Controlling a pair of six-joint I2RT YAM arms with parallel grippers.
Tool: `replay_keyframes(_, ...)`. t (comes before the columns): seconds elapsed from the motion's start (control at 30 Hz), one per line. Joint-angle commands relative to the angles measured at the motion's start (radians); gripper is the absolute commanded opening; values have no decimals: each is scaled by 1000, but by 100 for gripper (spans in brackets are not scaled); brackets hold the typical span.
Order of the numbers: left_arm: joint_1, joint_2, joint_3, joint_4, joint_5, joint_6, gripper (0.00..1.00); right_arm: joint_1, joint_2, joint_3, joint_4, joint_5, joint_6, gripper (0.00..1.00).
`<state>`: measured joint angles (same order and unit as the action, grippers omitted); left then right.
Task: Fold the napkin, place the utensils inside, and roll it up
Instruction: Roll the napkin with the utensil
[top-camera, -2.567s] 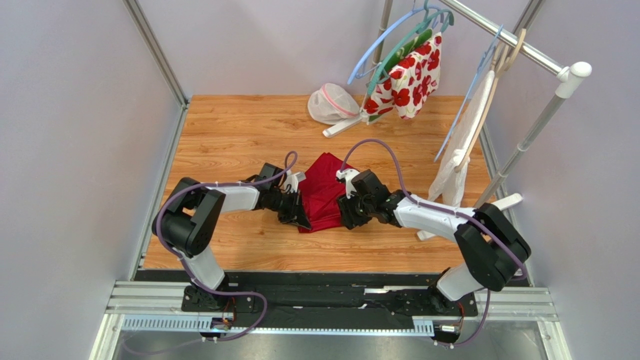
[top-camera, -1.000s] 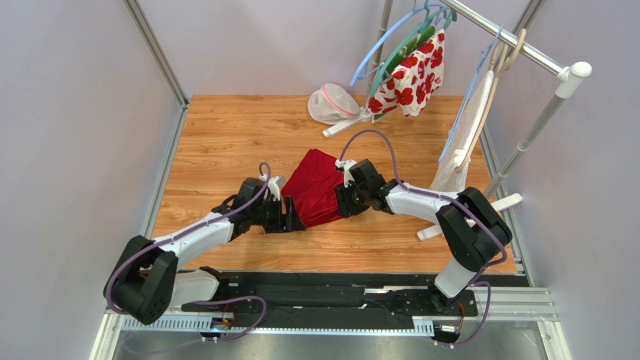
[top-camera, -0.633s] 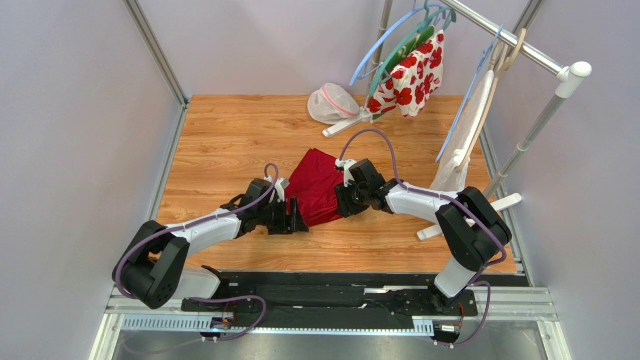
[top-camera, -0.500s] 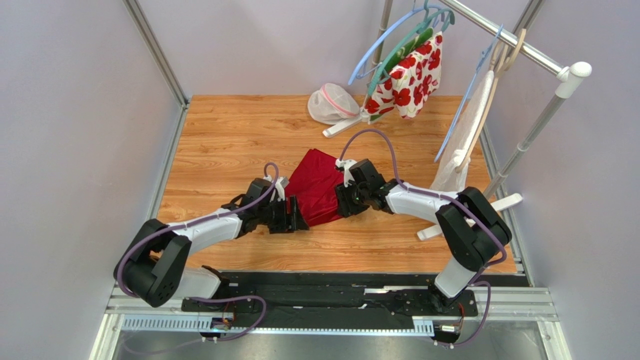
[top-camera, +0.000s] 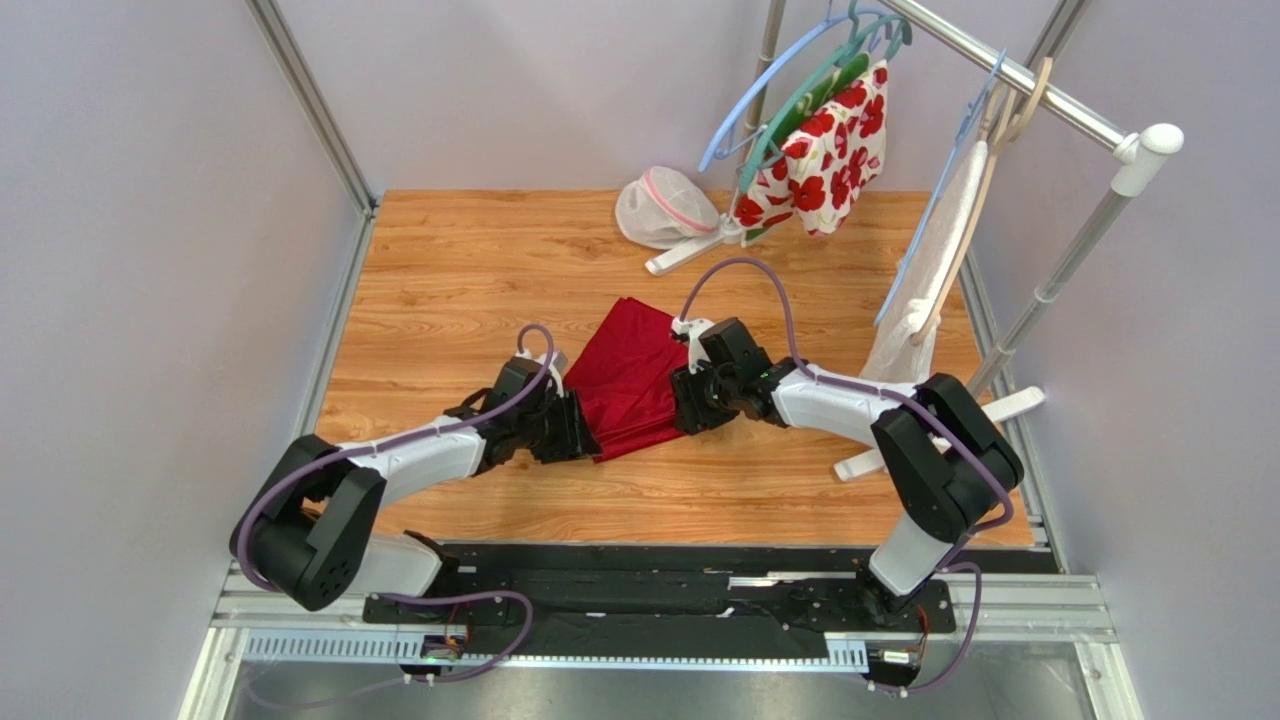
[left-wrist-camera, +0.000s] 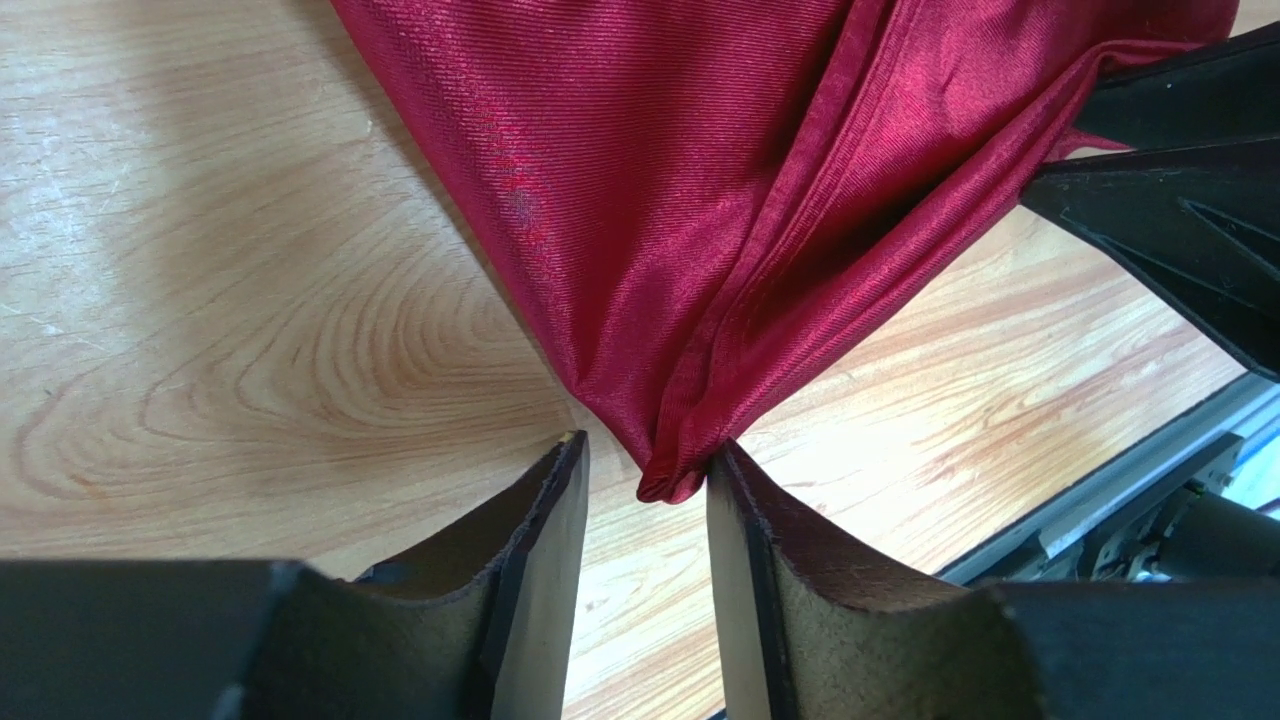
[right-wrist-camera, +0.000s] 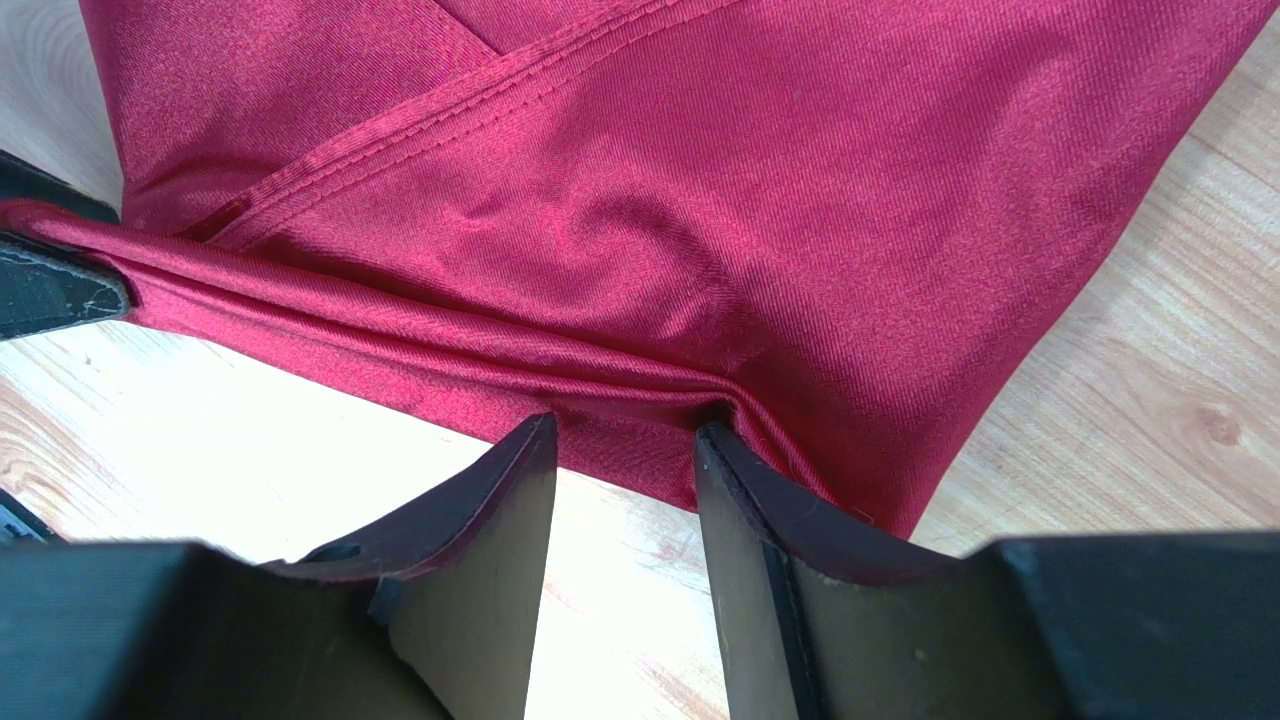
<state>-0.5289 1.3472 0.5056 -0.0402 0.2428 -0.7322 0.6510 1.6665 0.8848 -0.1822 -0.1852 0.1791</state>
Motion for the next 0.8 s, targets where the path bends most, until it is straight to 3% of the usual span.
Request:
replay_keyframes(0.0,-3,23,1,8,-27,-13,43,-4,58,-20,-80,3,3,46)
replay_keyframes(0.27,-3,27,1,34,42,13,37,-2,67,-15,-86,-3,0,45)
replay_keyframes(0.43,-3,-127,-10,-29,66,31,47,-2,64,-14,-94,-2,0,45)
replay_keyframes(0.6,-3,-246,42,-161,30,89,50,-2,67,-15,-102,-2,-1,45)
replay_keyframes(0.77,-45,-212,145,-126,18,219,58,-2,70,-12,-111,-2,0,45)
